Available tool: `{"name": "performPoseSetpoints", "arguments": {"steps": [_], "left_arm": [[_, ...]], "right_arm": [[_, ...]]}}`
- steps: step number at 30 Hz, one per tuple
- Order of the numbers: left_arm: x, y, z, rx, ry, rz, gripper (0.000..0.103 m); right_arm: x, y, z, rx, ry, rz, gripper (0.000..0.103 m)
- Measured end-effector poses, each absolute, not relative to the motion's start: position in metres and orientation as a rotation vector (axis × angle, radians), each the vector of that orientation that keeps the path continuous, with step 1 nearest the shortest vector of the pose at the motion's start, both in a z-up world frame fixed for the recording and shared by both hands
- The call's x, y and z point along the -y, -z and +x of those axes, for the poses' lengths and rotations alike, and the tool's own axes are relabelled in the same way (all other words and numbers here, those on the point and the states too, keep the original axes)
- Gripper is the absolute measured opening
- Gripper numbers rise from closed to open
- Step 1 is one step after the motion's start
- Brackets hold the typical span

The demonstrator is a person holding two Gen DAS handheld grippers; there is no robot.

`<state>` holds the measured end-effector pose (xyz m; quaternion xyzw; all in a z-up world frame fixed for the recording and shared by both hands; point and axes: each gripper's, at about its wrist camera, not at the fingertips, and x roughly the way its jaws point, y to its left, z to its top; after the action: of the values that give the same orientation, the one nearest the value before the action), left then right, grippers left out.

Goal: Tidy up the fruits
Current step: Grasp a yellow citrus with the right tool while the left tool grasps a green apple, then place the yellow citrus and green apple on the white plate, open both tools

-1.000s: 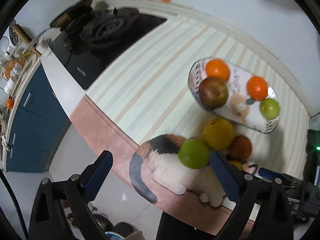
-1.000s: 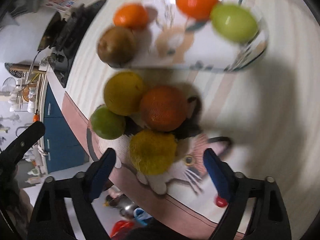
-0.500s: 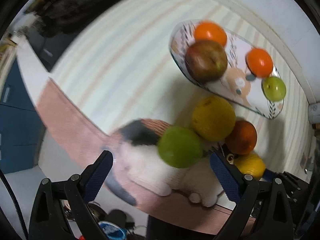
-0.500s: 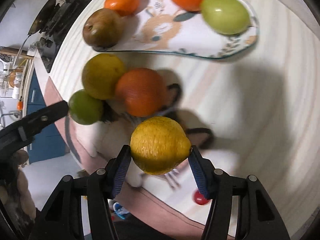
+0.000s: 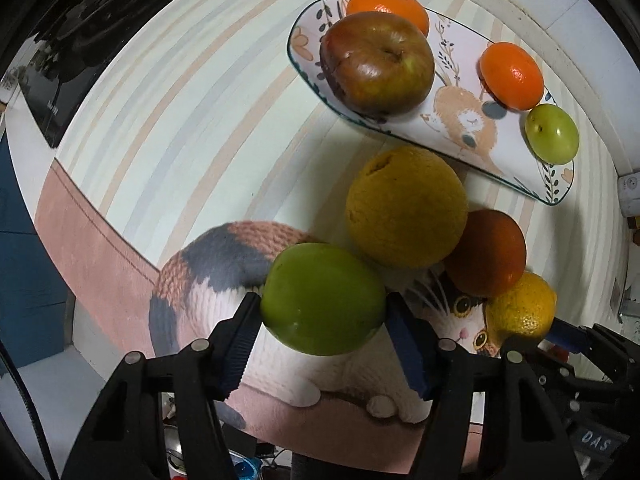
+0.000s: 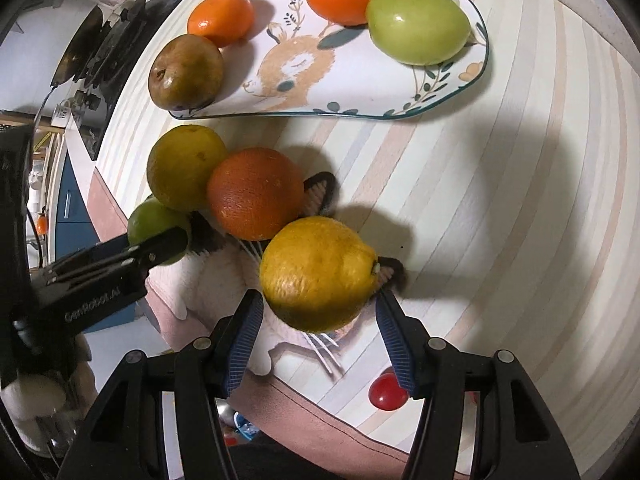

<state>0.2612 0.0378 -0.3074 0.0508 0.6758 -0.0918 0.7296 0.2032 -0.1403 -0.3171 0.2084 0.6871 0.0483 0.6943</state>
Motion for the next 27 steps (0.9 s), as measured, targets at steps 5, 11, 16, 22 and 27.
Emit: {"name": "performPoseSetpoints", "arguments": {"steps": [5, 11, 16, 22, 27], "left_arm": [[-0.041, 0.308, 0.252, -1.479, 0.197, 0.112, 0.06], [-0.039, 0.3, 0.245, -1.46, 0.204, 0.113, 0.06], [-0.029, 0.269, 0.246, -1.41, 0.252, 0.098, 0.06], [-0.004, 0.216, 0.286, -1.344, 0.351, 0.096, 0.06], [0.039, 0.199, 0.353, -1.338, 0.393, 0.19, 0.061]], "right_arm": [[0.14, 0.323, 0.207, -1.516, -0.097, 0.494, 0.062], [0.133, 0.322, 0.206, -1.508, -0.105, 0.461, 0.06], [0.151, 0.301, 0.201, -1.459, -0.107, 0.504, 0.06], [0.18, 0.267, 0.229, -1.339, -0.087, 0.565, 0.06], [0.187, 0.265, 0.274, -1.308, -0.064, 0.604, 0.06]]}}
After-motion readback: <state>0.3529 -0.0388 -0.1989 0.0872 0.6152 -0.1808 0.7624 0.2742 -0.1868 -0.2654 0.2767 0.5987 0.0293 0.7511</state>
